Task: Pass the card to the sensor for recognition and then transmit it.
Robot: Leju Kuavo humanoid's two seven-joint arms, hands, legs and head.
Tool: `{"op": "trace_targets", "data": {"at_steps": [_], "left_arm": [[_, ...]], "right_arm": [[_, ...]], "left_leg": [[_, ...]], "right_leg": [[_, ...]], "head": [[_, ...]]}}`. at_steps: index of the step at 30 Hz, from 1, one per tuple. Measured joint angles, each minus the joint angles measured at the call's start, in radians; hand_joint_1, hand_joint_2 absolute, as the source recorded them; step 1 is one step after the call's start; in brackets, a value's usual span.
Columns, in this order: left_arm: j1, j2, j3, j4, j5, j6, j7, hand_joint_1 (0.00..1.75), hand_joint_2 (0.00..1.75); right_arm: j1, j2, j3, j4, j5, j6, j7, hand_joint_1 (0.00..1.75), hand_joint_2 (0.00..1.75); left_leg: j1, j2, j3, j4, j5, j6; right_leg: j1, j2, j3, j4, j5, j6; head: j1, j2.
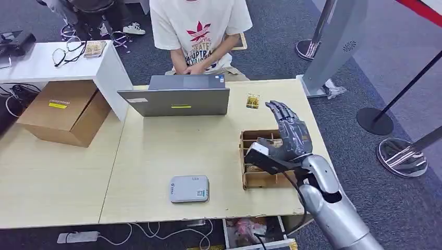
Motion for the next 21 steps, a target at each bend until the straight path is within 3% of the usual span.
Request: {"op": "trace_targets", "data": {"at_steps": [6, 8, 13, 17, 19, 21], "left_arm": [[0.000, 0.000, 0.007, 0.000, 0.001, 0.001, 0.000, 0.00, 0.00], [0.001, 0.000, 0.008, 0.000, 0.000, 0.001, 0.000, 0.00, 0.00], [0.000, 0.000, 0.009, 0.000, 0.000, 0.001, 0.000, 0.00, 0.00], [0.000, 0.000, 0.009, 0.000, 0.000, 0.001, 0.000, 0.00, 0.00], [0.001, 0.000, 0.009, 0.000, -0.001, 0.001, 0.000, 0.00, 0.00], [0.001, 0.000, 0.009, 0.000, -0.002, 0.001, -0.001, 0.00, 0.00]], "right_arm": [[0.036, -0.020, -0.025, -0.010, 0.041, -0.006, 0.031, 0.28, 1.75], [0.055, -0.028, -0.036, -0.026, 0.064, -0.007, 0.050, 0.35, 1.75], [0.111, -0.050, -0.069, -0.071, 0.104, 0.003, 0.084, 0.33, 1.75], [0.134, -0.062, -0.080, -0.091, 0.114, 0.013, 0.091, 0.45, 1.75], [0.150, -0.067, -0.092, -0.106, 0.125, 0.019, 0.102, 0.77, 1.75], [0.170, -0.074, -0.101, -0.123, 0.135, 0.028, 0.113, 0.77, 1.75]], "left_leg": [[0.000, 0.000, 0.000, 0.000, 0.000, 0.000], [0.000, 0.000, 0.000, 0.000, 0.000, 0.000], [0.000, 0.000, 0.000, 0.000, 0.000, 0.000], [0.000, 0.000, 0.000, 0.000, 0.000, 0.000], [0.000, 0.000, 0.000, 0.000, 0.000, 0.000], [0.000, 0.000, 0.000, 0.000, 0.000, 0.000]], "right_leg": [[0.000, 0.000, 0.000, 0.000, 0.000, 0.000], [0.000, 0.000, 0.000, 0.000, 0.000, 0.000], [0.000, 0.000, 0.000, 0.000, 0.000, 0.000], [0.000, 0.000, 0.000, 0.000, 0.000, 0.000], [0.000, 0.000, 0.000, 0.000, 0.000, 0.000], [0.000, 0.000, 0.000, 0.000, 0.000, 0.000]], "head": [[0.000, 0.000], [0.000, 0.000], [0.000, 0.000], [0.000, 0.000], [0.000, 0.000], [0.000, 0.000]]}}
